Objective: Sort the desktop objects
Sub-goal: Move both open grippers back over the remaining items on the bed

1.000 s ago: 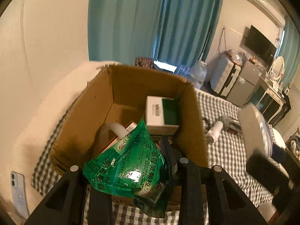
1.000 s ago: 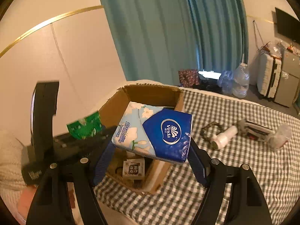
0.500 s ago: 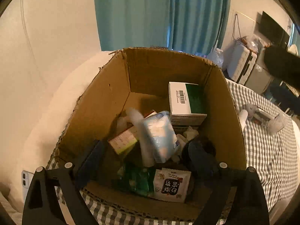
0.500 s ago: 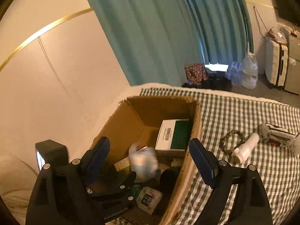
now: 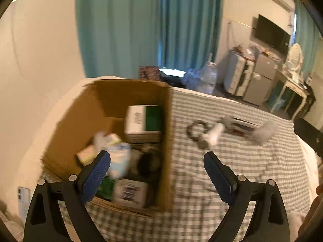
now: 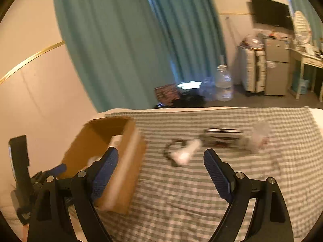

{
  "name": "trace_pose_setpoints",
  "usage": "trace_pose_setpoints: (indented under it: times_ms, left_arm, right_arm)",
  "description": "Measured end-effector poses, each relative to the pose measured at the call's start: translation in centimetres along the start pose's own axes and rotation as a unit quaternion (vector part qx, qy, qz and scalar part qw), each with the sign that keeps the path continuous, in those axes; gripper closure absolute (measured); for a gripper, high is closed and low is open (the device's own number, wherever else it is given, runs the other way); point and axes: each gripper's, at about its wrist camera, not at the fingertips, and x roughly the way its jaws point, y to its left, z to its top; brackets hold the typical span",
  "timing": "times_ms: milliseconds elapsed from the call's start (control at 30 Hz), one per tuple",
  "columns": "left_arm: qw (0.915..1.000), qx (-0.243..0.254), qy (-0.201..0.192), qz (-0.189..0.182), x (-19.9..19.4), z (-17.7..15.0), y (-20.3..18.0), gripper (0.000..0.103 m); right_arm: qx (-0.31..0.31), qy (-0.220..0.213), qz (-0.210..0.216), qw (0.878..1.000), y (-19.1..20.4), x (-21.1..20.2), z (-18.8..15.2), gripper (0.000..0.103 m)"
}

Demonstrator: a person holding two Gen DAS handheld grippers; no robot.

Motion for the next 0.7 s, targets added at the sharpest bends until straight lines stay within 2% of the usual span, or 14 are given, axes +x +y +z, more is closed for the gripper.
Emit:
trace_pose_setpoints:
  times_ms: [133,233,333,467,700]
  left_arm:
    - [0.9992,0.008,0.017,-0.036,0.1,-0.8,-4.4,0.007]
    - [0.9979,0.028,0.034,-0.047,0.4,-1.4,-7.6,0.007]
    - [0.9969,0.047,0.033,-0.054,0.4,-2.0,-10.0,0.006]
    - [0.9959,0.067,0.041,-0.044,1.2,-2.4,-12.0,0.005]
    - [0.9956,0.069,0.058,-0.025,4.1,-3.1,-12.7,0.005]
  right_arm:
    - [0.009,-0.007,-0.036,0.999,-3.9,-2.7,-0.6,0.016]
    - [0.013,-0.014,-0.067,0.998,-6.3,-4.0,-1.5,0.016]
    - [0.021,-0.017,-0.09,0.996,-8.6,-4.5,-2.4,0.016]
    - [0.027,-0.015,-0.115,0.993,-11.1,-3.9,-3.3,0.016]
    - [0.046,0.004,-0.121,0.992,-13.9,-0.8,-5.0,0.016]
